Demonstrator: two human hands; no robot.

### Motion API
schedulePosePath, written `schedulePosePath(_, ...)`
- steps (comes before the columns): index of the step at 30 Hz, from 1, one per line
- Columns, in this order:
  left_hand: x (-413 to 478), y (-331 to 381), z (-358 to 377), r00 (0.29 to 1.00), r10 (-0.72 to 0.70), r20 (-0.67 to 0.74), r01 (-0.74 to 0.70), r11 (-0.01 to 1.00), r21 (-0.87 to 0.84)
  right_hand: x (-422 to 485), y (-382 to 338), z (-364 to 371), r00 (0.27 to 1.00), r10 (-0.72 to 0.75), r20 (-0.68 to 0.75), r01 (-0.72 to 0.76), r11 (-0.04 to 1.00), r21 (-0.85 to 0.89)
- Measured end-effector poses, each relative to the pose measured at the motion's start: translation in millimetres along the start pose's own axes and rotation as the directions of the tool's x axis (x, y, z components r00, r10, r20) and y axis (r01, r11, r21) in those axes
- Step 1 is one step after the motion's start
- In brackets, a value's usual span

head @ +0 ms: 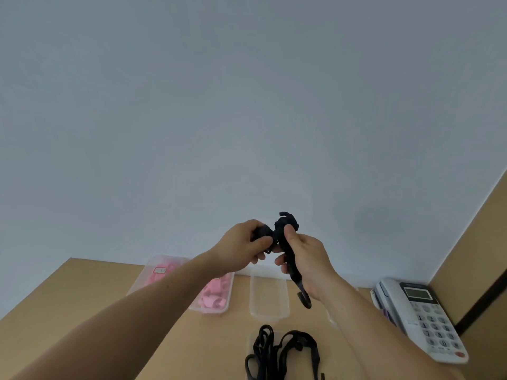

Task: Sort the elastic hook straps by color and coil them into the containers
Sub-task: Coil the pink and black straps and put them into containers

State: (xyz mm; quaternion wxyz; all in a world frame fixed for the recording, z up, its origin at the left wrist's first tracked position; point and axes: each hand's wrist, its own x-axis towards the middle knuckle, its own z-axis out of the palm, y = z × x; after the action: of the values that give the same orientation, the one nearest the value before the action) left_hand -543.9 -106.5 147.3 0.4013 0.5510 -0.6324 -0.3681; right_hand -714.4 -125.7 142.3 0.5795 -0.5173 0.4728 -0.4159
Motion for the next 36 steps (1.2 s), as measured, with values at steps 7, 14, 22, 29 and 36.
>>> schedulePosePath(7,-0.6,-2.5,8.8,0.884,0.439,-0.16,-0.248,0.732,0.635,-5.2,-6.4,6.1,0.991,0.116,0.062,-0.122,0.986,0.117)
schedulePosePath(14,1.8,-6.5,14.4,0.618,0.785,0.05,-0.416,0.272,0.868,-3.3,-11.4,7.5,0.997,0.081,0.017,-0.082,0.964,0.251)
schedulePosePath(22,0.9,10.7,-7.2,0.988,-0.113,0.101,0.136,0.955,-0.265,4.3,-7.7,-16.0,0.987,-0.019,0.161,0.01,0.999,0.051)
schedulePosePath(29,-0.1,0.9,-8.1,0.985,-0.038,0.17,0.058,0.992,-0.114,6.4,0.9,-13.2,0.995,-0.005,0.1,0.008,0.999,-0.033)
schedulePosePath(36,1.1,7.4,7.5,0.996,-0.037,-0.082,0.036,0.999,-0.014,5.0,-5.4,-1.5,0.991,-0.134,-0.002,0.134,0.991,-0.013)
